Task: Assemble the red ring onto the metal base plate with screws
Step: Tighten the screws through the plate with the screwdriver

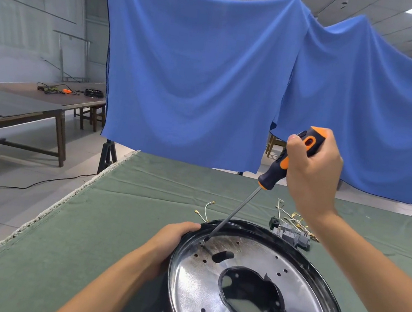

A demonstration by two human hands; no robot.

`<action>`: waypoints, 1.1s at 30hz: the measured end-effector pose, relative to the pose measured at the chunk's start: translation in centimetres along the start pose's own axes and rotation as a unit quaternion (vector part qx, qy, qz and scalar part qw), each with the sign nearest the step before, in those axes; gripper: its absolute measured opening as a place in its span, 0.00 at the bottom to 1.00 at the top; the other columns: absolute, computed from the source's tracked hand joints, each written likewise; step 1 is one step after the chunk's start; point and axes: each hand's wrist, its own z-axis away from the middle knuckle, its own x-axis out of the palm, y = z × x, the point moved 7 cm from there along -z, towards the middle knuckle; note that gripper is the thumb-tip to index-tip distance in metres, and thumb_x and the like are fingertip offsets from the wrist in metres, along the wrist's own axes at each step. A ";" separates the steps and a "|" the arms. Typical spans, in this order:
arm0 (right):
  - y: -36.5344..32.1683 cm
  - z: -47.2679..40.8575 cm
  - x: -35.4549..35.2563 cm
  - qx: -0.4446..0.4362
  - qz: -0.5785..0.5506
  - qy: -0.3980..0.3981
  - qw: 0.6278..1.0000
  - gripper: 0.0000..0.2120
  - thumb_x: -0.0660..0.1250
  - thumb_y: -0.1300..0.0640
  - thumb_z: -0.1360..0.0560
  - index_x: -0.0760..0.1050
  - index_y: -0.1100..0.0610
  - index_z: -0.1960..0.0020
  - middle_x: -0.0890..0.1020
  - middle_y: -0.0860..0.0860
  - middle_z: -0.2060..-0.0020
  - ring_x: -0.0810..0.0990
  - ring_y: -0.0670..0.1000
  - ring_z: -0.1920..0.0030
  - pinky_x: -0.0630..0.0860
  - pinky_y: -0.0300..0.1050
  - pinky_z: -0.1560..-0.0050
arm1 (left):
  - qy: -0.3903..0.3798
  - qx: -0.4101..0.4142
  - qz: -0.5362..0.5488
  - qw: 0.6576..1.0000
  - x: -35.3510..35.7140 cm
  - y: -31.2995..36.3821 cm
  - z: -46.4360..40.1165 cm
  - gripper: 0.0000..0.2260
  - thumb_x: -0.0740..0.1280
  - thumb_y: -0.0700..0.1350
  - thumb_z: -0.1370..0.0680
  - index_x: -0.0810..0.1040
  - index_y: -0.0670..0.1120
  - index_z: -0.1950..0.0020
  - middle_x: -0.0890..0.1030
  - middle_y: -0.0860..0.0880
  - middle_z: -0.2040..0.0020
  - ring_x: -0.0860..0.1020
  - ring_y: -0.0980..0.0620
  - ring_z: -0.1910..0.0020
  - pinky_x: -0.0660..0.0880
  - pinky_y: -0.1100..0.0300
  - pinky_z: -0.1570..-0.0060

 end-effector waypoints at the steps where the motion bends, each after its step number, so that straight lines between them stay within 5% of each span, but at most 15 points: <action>1: -0.2 0.0 0.2 -0.003 -0.001 -0.004 1.000 0.09 0.62 0.55 0.30 0.63 0.49 0.64 0.71 0.39 0.78 0.69 0.39 0.76 0.63 0.28 0.74 | -0.001 0.000 0.002 1.000 0.0 0.0 0.0 0.11 0.62 0.45 0.21 0.78 0.39 0.54 0.78 0.40 0.60 0.74 0.47 0.65 0.71 0.57 0.61; 5: -1.3 -0.1 1.2 -0.016 -0.008 -0.033 0.999 0.08 0.62 0.54 0.30 0.63 0.49 0.63 0.71 0.46 0.76 0.69 0.42 0.76 0.64 0.28 0.74 | 0.000 0.013 -0.001 1.000 0.0 0.1 -0.1 0.12 0.62 0.46 0.21 0.80 0.39 0.53 0.79 0.38 0.56 0.76 0.45 0.62 0.72 0.56 0.58; 9: -2.4 -0.3 2.5 -0.039 0.008 -0.062 0.997 0.08 0.63 0.55 0.30 0.63 0.48 0.63 0.71 0.40 0.77 0.69 0.42 0.76 0.64 0.29 0.73 | 0.007 0.027 -0.010 1.000 -0.1 0.2 -0.1 0.12 0.62 0.45 0.21 0.81 0.38 0.53 0.80 0.37 0.55 0.76 0.44 0.60 0.73 0.55 0.56; 16: -4.2 0.5 5.0 -0.096 0.072 -0.115 0.986 0.08 0.63 0.51 0.32 0.63 0.48 0.60 0.69 0.44 0.77 0.70 0.45 0.74 0.65 0.33 0.73 | 0.021 0.042 -0.026 0.999 -0.2 0.4 0.0 0.12 0.62 0.46 0.21 0.81 0.39 0.55 0.81 0.43 0.64 0.78 0.51 0.71 0.73 0.66 0.69; 22: -4.0 0.4 4.8 -0.069 0.033 -0.108 0.991 0.09 0.63 0.51 0.32 0.62 0.47 0.62 0.72 0.40 0.75 0.71 0.48 0.74 0.65 0.31 0.74 | 0.016 0.035 -0.019 0.999 0.0 0.3 0.2 0.12 0.63 0.46 0.22 0.81 0.38 0.53 0.81 0.38 0.57 0.78 0.45 0.62 0.73 0.57 0.58; 26: -4.2 0.0 3.8 -0.063 0.020 -0.088 0.994 0.08 0.63 0.53 0.32 0.63 0.48 0.62 0.71 0.40 0.76 0.71 0.49 0.74 0.65 0.29 0.73 | 0.025 0.031 -0.140 0.989 -0.6 1.0 0.2 0.15 0.64 0.50 0.23 0.83 0.40 0.53 0.85 0.40 0.56 0.80 0.48 0.63 0.74 0.61 0.60; 29: -4.0 -0.3 2.3 -0.056 0.019 -0.061 0.996 0.08 0.63 0.54 0.31 0.64 0.48 0.62 0.71 0.40 0.77 0.70 0.46 0.75 0.64 0.29 0.74 | 0.007 -0.005 -0.302 0.953 -1.2 1.3 0.7 0.09 0.65 0.50 0.27 0.79 0.44 0.59 0.79 0.46 0.66 0.76 0.50 0.71 0.72 0.65 0.71; 33: -2.2 -0.1 -0.7 -0.005 0.009 0.015 1.000 0.06 0.62 0.54 0.31 0.65 0.51 0.63 0.72 0.39 0.78 0.69 0.40 0.75 0.64 0.28 0.72 | 0.018 -0.016 -0.358 0.934 -1.7 1.4 0.7 0.06 0.63 0.45 0.28 0.74 0.44 0.60 0.76 0.47 0.69 0.75 0.51 0.73 0.73 0.65 0.71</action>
